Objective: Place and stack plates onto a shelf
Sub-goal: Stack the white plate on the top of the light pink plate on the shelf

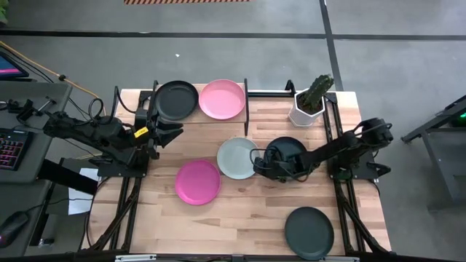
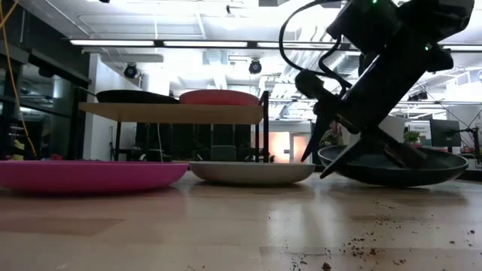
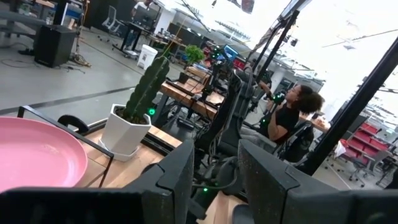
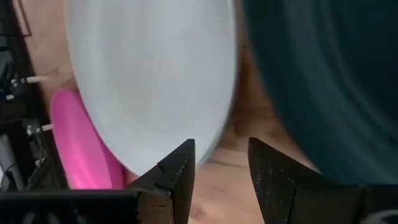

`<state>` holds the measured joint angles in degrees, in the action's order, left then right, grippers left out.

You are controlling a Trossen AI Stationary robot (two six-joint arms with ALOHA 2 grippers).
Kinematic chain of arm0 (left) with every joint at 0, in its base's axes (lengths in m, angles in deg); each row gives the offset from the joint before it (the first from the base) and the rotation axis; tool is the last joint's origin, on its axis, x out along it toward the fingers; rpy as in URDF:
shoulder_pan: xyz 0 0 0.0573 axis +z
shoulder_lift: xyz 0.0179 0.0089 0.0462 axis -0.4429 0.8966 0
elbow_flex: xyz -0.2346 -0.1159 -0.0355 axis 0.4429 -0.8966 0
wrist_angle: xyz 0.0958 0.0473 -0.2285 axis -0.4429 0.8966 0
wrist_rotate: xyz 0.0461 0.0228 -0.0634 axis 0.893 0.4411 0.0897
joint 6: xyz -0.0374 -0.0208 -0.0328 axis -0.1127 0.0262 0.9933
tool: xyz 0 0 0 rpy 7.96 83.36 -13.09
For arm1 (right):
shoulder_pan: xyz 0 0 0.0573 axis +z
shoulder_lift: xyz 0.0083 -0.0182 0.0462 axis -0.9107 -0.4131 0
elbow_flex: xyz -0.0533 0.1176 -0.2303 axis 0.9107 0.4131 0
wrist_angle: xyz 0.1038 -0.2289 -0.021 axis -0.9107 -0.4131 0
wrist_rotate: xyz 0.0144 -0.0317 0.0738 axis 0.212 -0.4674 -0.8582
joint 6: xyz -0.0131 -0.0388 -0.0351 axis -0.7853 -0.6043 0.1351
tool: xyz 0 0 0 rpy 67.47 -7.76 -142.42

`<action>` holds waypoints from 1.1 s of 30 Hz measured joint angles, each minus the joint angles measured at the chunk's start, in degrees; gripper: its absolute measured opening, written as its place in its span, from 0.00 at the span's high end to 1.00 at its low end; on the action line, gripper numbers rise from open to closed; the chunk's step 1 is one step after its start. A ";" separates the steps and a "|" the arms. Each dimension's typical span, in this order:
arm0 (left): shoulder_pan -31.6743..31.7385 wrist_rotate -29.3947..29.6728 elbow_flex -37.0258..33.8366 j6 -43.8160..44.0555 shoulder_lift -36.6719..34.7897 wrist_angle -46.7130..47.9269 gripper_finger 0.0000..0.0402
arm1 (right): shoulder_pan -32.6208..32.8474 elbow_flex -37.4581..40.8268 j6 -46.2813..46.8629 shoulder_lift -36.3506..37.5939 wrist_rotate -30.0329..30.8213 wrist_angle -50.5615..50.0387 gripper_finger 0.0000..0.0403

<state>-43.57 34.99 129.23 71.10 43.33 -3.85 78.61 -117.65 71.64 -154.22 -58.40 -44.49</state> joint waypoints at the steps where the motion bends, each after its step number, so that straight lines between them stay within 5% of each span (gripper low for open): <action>1: 0.00 0.02 0.00 0.00 0.00 0.00 0.71 | -0.26 0.00 0.40 -0.27 0.05 0.01 0.68; 16: 0.00 0.04 0.00 -0.02 0.00 0.01 0.71 | -3.08 0.00 0.11 -0.50 1.70 -0.16 0.69; 28: 0.00 0.07 0.00 -0.04 0.00 0.02 0.71 | -4.14 0.04 -1.60 -0.50 2.36 -2.16 0.98; 33: 0.00 0.09 0.00 -0.04 0.00 0.00 0.71 | -4.14 0.09 -4.61 -0.47 2.53 -2.54 0.99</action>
<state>-43.57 35.08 129.23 71.05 43.33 -3.85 74.46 -117.57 67.03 -154.70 -55.87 -47.04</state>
